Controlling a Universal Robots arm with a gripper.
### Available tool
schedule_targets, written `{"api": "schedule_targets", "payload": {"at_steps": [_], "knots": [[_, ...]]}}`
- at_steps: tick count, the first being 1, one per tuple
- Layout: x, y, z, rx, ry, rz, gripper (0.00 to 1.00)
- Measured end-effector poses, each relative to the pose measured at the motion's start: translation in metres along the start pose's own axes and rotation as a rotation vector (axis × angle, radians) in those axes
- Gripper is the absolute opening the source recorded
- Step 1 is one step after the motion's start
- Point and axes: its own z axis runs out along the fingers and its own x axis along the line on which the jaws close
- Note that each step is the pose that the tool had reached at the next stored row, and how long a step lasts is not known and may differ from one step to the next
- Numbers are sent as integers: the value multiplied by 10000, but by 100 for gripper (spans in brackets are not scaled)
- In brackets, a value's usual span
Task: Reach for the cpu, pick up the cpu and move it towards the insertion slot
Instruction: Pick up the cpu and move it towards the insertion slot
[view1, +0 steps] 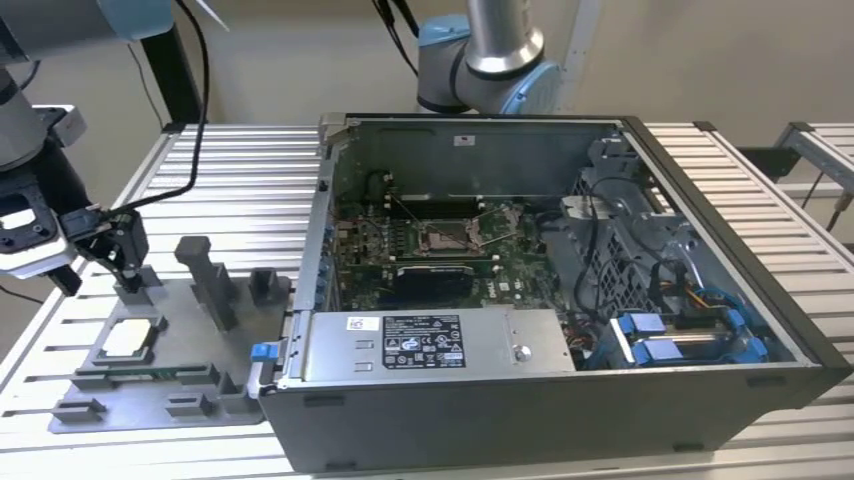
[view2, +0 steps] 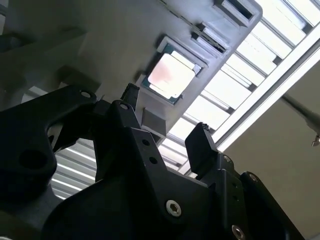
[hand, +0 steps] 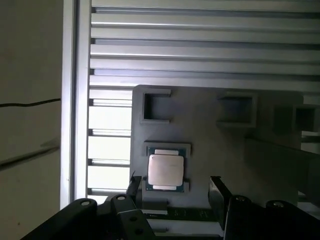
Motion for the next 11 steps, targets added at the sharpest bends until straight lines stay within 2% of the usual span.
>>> {"api": "schedule_targets", "payload": {"at_steps": [3, 11], "knots": [[1, -2, 54, -1, -1, 9, 100], [28, -14, 149, -1, -3, 45, 100]]}}
